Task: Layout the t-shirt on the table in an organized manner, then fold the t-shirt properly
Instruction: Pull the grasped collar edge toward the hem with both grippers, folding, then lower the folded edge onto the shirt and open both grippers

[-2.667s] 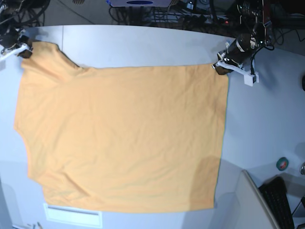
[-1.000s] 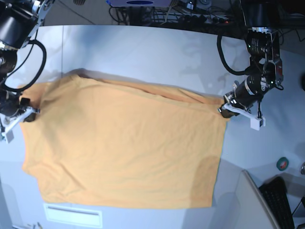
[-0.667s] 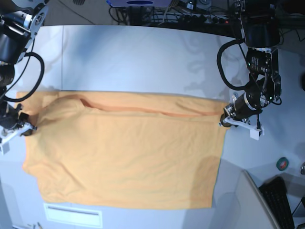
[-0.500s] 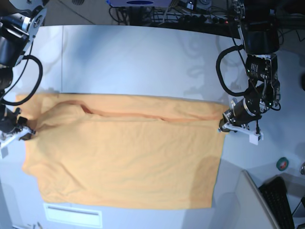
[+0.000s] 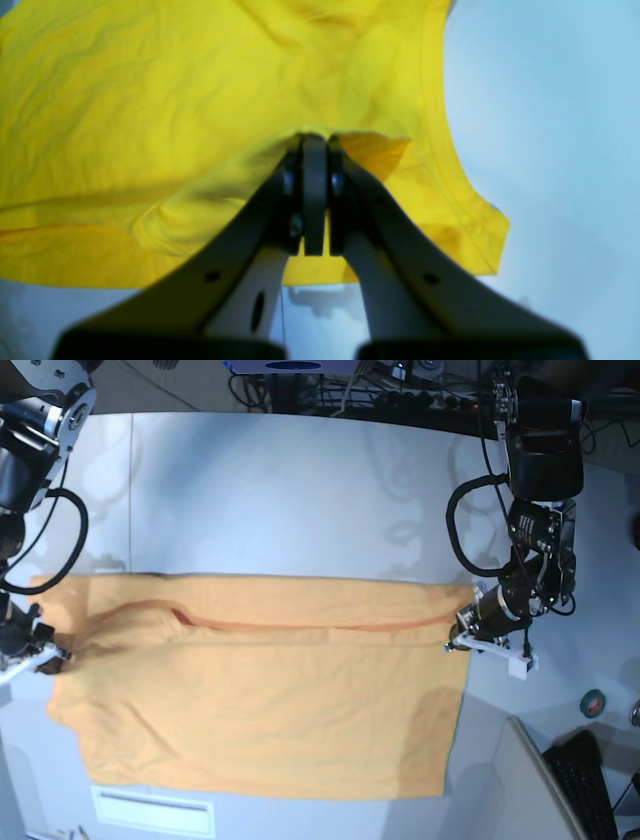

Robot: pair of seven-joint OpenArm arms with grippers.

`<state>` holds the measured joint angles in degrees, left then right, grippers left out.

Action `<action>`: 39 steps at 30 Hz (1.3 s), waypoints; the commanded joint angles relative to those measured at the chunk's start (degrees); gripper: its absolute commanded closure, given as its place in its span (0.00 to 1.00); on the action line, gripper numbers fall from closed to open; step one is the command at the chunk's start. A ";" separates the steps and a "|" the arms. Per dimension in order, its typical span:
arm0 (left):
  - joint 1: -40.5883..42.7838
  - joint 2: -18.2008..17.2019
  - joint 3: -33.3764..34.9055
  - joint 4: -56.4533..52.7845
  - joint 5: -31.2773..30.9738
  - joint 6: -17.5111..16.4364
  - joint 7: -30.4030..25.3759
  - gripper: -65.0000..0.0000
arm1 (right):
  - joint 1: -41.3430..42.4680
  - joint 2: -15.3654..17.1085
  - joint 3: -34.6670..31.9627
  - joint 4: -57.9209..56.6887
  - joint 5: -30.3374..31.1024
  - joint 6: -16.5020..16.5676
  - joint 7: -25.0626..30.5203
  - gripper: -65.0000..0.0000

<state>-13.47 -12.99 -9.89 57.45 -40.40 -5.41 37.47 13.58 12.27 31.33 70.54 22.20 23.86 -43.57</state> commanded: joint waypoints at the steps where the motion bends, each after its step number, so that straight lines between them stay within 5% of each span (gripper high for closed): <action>1: -1.87 -0.68 0.26 0.53 -0.70 -0.52 -1.03 1.00 | 1.40 0.96 0.10 -0.17 0.62 0.10 1.51 1.00; 8: -2.66 -0.59 2.55 0.00 -0.70 -0.08 -5.69 1.00 | 3.51 0.96 0.18 -6.50 0.71 0.10 1.68 1.00; 11: -2.74 -0.59 2.20 0.09 -0.70 3.43 -5.96 1.00 | 3.60 0.87 0.45 -6.41 0.79 0.10 4.06 0.97; 14: -3.45 -0.59 2.20 0.35 -0.70 6.24 -5.96 0.98 | 3.51 0.87 0.54 -6.41 0.88 0.10 7.84 0.66; 16: -3.98 -0.59 2.20 0.18 -0.70 6.24 -6.05 0.77 | 3.43 0.87 0.62 -6.41 1.06 0.10 9.95 0.52; 21: -4.24 -0.59 2.11 0.70 -1.05 6.24 -11.50 0.24 | 2.28 0.96 0.71 -5.36 1.14 0.10 11.88 0.50; 25: 0.95 -1.38 2.11 6.42 -1.05 6.16 -12.81 0.03 | -3.78 0.69 0.71 1.85 1.14 0.10 11.88 0.49; 32: 16.51 1.17 -6.07 15.38 -1.14 6.07 -17.74 0.06 | -14.07 -7.04 9.42 13.11 1.14 0.10 11.62 0.48; 39: 17.65 1.70 -5.63 11.43 -1.05 1.50 -18.18 0.06 | -16.62 -12.58 16.80 12.05 1.14 0.10 11.62 0.48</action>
<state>4.36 -10.37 -15.20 68.23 -41.08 -4.10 20.40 -3.84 -0.73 48.18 81.84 22.46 23.77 -33.04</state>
